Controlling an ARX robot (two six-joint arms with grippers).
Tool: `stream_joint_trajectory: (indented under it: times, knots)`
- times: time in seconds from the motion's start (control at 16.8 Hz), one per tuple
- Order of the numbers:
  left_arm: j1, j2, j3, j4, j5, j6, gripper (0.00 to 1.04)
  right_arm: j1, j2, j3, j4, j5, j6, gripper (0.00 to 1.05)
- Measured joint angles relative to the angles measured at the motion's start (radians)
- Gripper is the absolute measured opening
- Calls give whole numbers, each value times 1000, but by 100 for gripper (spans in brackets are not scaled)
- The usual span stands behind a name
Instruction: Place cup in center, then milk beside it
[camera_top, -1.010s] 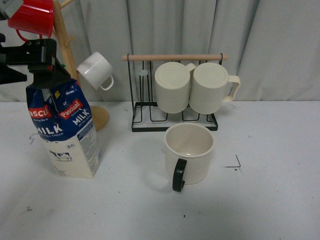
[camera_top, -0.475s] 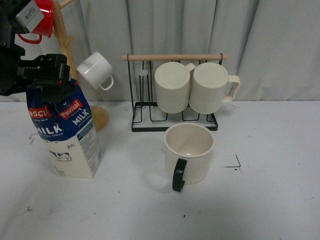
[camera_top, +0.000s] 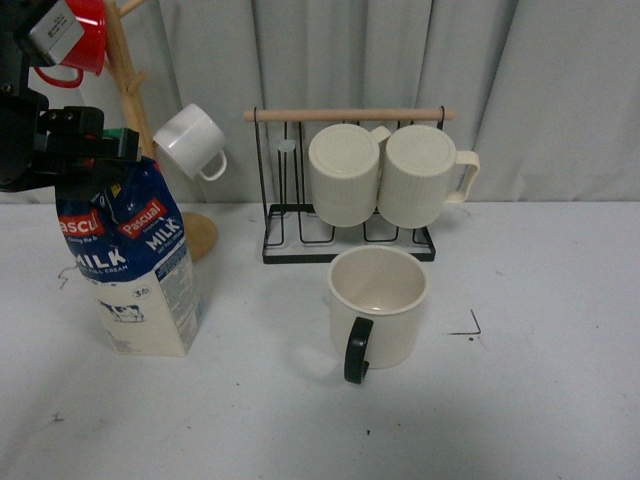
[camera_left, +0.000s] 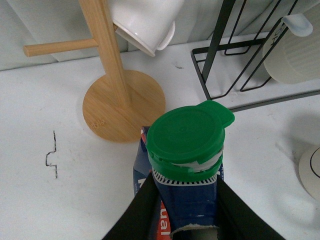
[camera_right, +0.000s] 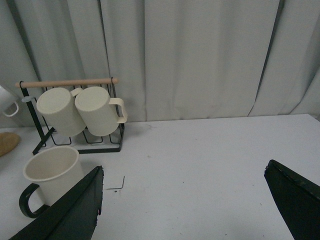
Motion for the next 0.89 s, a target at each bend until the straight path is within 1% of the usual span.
stream_joint_trajectory:
  times: [0.06,0.12,0.18,0.48,0.77,0.89]
  knots:
    - [0,0,0,0,-3,-1,15,0,0,0,0,0,0,98]
    - [-4,-2,0,-1,-4,-5,8,0,0,0,0,0,0,98]
    - [-11,-9,0,-10,-10,-6,6,0,0,0,0,0,0,98]
    - [-73,-72,0,-90,-50,-20,6,0,0,0,0,0,0,98]
    - [-221,-95,56,-84,-92,-77,5,0,0,0,0,0,0,98]
    - [-250,-89,69,-78,-103,-98,5,0,0,0,0,0,0,98]
